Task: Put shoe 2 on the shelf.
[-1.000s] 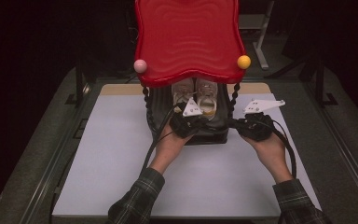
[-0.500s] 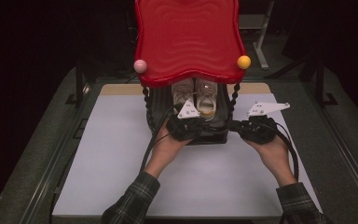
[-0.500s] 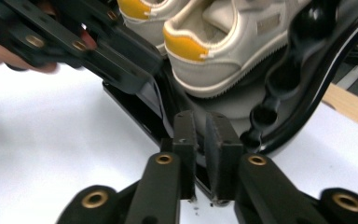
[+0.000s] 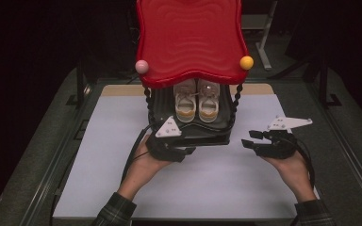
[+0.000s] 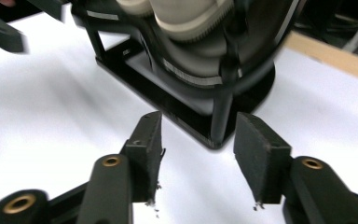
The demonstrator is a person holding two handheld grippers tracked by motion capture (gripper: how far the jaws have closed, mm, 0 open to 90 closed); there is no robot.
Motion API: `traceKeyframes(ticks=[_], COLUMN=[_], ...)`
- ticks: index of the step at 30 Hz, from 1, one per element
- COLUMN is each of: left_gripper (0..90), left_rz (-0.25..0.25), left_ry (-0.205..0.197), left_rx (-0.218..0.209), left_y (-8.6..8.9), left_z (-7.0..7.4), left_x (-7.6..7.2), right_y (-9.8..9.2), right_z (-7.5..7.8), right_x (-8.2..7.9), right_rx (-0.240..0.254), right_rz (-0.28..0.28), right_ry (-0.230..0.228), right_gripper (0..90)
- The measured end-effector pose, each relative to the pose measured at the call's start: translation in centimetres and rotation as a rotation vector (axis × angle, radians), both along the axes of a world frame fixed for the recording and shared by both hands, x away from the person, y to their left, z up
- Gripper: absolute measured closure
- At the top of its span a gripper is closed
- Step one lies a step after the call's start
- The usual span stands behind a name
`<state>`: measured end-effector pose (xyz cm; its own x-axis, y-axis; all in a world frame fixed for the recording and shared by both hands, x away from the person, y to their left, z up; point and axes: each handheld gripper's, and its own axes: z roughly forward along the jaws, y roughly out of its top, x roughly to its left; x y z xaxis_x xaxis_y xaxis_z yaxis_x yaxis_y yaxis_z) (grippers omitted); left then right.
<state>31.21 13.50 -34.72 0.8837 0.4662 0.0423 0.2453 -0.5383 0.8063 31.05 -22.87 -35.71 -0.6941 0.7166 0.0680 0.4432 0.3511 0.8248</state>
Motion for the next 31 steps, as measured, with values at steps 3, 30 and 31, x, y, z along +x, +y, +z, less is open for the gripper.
traceKeyframes(ticks=[3,30,31], left_gripper=[33.4,14.2,14.2], left_rz=[0.028,0.258,0.252], left_ry=[0.012,0.143,0.149], left_rx=[0.029,0.179,0.187], left_y=[1.7,14.2,14.2], left_z=[-1.4,-9.4,-9.5], left_x=[-1.0,-6.0,-5.9], right_y=[-0.9,-4.6,-4.5], right_z=[-0.9,-8.7,-8.9], right_x=[-1.0,-6.0,-6.0], right_rx=[-0.003,-0.179,-0.192], right_rz=[-0.021,-0.155,-0.157], right_ry=[0.016,0.121,0.123], right_gripper=[42.3,8.3,6.9])
